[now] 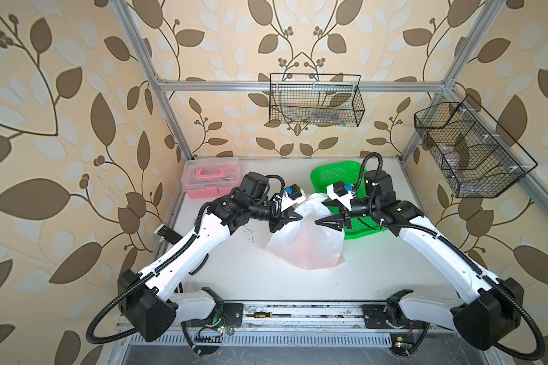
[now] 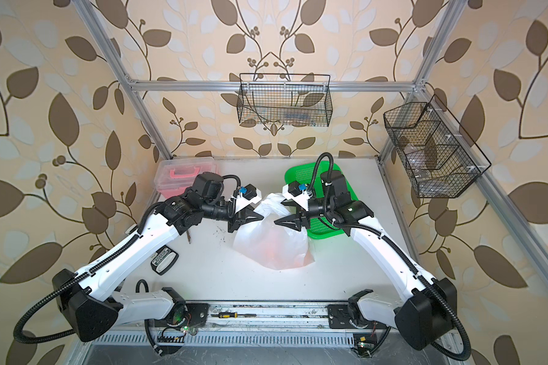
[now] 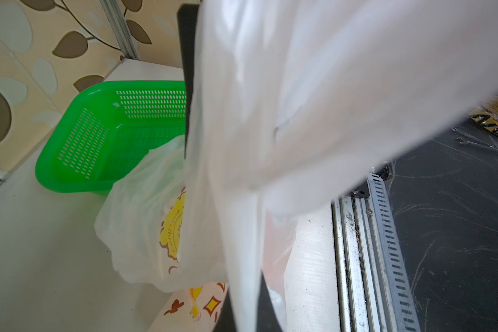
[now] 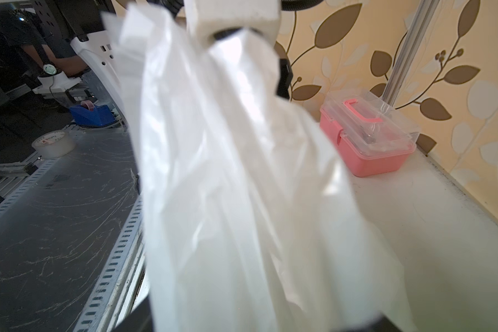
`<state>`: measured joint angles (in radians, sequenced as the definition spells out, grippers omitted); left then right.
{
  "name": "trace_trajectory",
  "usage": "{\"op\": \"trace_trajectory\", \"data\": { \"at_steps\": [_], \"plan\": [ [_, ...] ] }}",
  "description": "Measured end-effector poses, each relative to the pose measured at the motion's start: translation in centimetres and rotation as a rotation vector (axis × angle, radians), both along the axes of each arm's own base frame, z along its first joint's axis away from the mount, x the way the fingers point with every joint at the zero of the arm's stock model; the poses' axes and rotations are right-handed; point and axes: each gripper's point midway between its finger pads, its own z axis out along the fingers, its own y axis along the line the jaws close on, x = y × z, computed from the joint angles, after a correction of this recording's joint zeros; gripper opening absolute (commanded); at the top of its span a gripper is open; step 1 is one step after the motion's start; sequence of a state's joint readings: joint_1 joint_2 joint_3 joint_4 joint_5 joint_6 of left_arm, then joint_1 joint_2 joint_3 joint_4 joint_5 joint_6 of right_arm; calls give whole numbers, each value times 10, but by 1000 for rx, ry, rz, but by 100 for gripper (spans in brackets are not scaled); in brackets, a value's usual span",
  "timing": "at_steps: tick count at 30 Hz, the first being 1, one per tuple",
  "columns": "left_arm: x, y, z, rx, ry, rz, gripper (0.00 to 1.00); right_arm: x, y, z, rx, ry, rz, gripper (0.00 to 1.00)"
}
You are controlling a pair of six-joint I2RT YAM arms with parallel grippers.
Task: Place the oranges into plastic bags & tie knots
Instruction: Tie the plastic bag at the center of the board.
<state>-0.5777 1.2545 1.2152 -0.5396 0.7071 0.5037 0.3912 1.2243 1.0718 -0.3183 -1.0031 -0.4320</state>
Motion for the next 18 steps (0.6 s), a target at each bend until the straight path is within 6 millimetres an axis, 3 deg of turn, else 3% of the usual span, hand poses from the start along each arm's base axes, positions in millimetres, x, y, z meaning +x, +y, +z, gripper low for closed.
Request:
{"op": "trace_trajectory", "data": {
  "at_steps": [5,9,11,14,18],
  "plan": [
    [0,0,0,1,1,0,0,2,-2,5,14,-11,-9,74],
    [0,0,0,2,3,0,0,-1,-18,8,28,-26,-59,78],
    [-1,0,-1,2,3,-1,0,-6,-22,10,34,-34,-71,75],
    [-2,-1,-1,3,3,-3,0,-10,-24,16,44,-46,-73,62],
    [-1,-1,-1,5,2,-2,0,-11,-20,16,46,-43,-70,24]
  ]
}}
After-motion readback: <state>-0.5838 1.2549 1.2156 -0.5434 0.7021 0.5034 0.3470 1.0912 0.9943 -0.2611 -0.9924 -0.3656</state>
